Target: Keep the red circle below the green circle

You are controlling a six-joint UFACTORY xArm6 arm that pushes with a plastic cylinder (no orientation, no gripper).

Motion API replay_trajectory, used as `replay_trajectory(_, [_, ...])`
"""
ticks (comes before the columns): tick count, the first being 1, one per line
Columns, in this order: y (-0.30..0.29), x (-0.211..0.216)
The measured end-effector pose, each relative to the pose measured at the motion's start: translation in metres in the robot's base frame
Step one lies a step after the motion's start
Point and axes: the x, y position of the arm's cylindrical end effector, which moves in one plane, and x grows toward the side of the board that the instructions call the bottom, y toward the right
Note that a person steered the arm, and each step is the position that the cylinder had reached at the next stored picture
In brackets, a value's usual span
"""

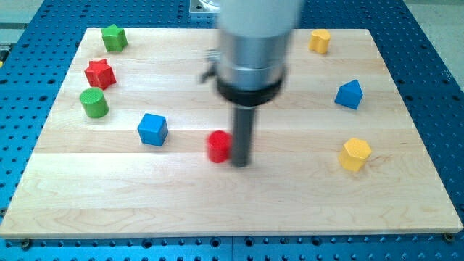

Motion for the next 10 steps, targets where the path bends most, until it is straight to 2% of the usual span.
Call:
replay_trajectory(1, [-0.011,-0.003])
replay_trajectory(2, [0.007,-0.033])
replay_trajectory(4, [-0.134,-0.003])
replay_trajectory(5, [-0.127,0.036])
replay_trajectory(6, [-0.17,0.029])
replay_trajectory(7, [-0.186,-0.016])
replay_trajectory(9, [-0.191,-0.01])
replay_trajectory(10, [-0.165,-0.023])
